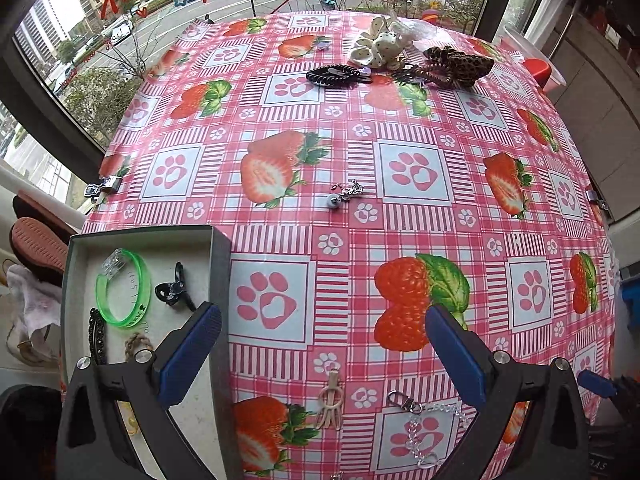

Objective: Organize jewelry
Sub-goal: 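Grasp the silver charm keychain with the left tool while the right tool grasps the beaded bracelet, then carry the charm keychain and pink-yellow beaded bracelet into the grey box, then open the right tool to release the bracelet while the left tool releases the keychain, then move both tools back to the table and grasp the crystal chain bracelet with the right tool, then grasp the small silver charm with the left tool while the right tool lifts the crystal bracelet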

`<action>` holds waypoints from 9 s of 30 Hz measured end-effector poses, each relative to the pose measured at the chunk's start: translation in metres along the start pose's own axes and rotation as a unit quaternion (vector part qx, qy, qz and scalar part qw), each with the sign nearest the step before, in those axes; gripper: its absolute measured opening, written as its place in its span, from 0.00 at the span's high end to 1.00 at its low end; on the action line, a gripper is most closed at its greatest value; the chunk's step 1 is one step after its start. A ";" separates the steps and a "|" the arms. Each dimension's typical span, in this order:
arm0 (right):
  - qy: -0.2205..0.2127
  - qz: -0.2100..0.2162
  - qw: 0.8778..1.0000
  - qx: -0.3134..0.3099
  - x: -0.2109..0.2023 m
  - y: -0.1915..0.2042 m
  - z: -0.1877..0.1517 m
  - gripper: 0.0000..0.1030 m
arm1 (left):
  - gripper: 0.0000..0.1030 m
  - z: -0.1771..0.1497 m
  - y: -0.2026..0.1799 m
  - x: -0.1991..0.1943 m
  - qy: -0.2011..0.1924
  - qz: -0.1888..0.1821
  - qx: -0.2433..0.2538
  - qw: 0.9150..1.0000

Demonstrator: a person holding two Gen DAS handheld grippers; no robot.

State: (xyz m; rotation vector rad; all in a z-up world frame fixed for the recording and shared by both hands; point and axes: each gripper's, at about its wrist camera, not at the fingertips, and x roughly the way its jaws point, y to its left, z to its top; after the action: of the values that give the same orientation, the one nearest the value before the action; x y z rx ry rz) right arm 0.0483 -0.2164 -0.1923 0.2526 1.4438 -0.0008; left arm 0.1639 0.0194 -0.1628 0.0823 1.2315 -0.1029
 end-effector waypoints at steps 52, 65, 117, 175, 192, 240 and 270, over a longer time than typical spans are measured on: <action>-0.025 0.040 0.999 -0.010 -0.001 -0.002 0.045 0.81 | 0.84 0.025 -0.021 0.028 -0.018 -0.052 0.013 0.998; -0.036 0.061 0.997 -0.034 -0.007 0.035 0.030 0.81 | 0.84 -0.020 0.022 -0.021 -0.025 -0.055 -0.018 0.998; -0.023 0.162 0.926 -0.341 0.018 0.324 0.031 0.91 | 0.84 -0.173 0.213 -0.045 0.018 0.040 -0.225 0.973; -0.007 0.132 0.973 -0.189 0.014 0.213 0.055 0.27 | 0.00 -0.151 0.200 -0.041 0.031 0.101 -0.195 0.975; 0.011 0.057 0.995 -0.082 0.009 0.074 0.051 0.22 | 0.00 -0.110 0.066 -0.034 0.048 0.027 -0.089 0.995; -0.004 -0.006 0.931 -0.364 0.054 0.134 0.017 0.24 | 0.16 -0.189 0.021 0.011 0.072 0.044 -0.153 0.985; 0.011 0.058 0.958 -0.281 0.019 0.116 0.037 0.95 | 0.89 -0.145 -0.002 -0.024 0.062 -0.037 -0.160 0.984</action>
State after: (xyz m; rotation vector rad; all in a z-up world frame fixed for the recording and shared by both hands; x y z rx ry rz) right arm 0.1047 -0.1070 -0.1869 -0.1316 1.3901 0.5025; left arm 0.0196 0.0350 -0.1881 -0.2403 1.3624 0.0362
